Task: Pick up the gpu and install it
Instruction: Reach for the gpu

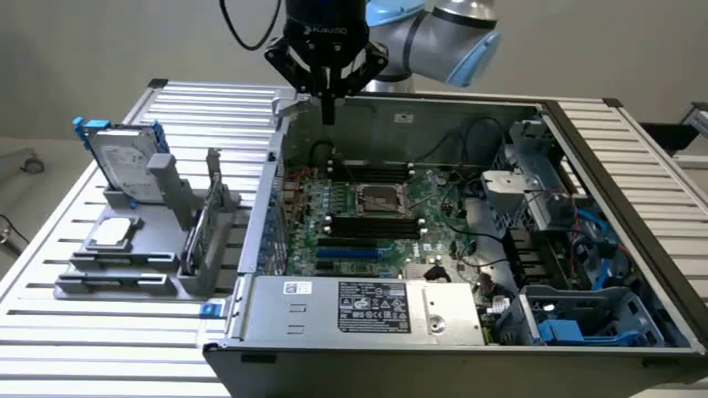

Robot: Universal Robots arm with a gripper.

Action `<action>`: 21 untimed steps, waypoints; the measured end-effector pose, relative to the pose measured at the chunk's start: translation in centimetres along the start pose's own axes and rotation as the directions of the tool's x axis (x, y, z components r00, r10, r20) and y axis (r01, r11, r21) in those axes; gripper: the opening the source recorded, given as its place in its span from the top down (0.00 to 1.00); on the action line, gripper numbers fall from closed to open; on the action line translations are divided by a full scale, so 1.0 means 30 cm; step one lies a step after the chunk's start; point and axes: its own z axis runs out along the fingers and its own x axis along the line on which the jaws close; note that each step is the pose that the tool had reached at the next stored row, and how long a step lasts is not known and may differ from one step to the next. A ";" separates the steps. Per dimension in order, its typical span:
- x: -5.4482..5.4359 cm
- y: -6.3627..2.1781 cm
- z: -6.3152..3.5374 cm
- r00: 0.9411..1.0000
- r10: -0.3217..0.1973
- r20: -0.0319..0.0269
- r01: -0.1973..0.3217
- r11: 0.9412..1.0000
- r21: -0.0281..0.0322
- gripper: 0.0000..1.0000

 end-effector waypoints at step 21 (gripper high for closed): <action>0.164 -0.012 0.012 0.997 0.004 -0.074 -0.003 1.000 0.005 0.89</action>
